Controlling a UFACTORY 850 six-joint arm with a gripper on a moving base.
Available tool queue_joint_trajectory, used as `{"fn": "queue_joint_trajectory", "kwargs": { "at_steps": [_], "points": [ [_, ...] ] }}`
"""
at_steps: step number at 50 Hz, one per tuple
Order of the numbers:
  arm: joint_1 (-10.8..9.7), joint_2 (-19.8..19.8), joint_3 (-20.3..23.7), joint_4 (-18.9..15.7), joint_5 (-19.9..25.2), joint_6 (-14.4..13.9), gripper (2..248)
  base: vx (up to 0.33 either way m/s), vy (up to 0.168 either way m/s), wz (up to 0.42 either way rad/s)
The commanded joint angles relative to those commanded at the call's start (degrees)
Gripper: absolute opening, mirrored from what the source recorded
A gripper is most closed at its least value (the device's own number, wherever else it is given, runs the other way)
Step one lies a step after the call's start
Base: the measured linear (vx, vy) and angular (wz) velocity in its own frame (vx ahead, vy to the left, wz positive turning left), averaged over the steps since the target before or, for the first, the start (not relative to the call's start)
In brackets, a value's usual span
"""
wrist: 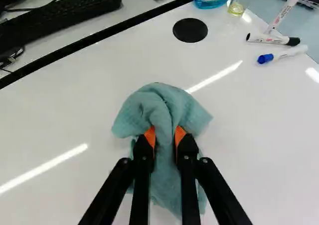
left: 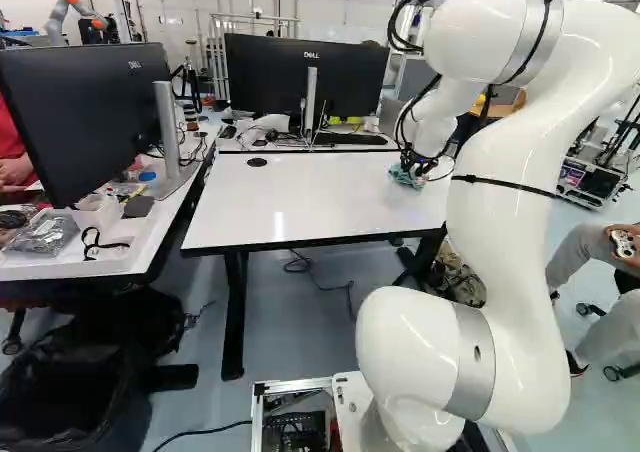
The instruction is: Clean the table with the green towel
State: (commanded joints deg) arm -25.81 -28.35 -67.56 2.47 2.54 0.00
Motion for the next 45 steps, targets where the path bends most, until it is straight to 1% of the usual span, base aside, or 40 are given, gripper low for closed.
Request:
{"fn": "queue_joint_trajectory", "kwargs": {
  "at_steps": [12,30,37,45],
  "points": [
    [-1.58,-1.51,-2.01,0.0,0.0,0.0,61,0.0,0.0,0.0],
    [-3.05,-5.77,-7.76,0.0,0.0,0.0,61,0.0,0.0,0.0],
    [-3.21,-7.41,-10.01,0.0,0.0,0.0,61,0.0,0.0,0.0],
    [-2.7,-9.08,-12.32,0.0,0.0,0.0,61,0.0,0.0,0.0]
  ]
}}
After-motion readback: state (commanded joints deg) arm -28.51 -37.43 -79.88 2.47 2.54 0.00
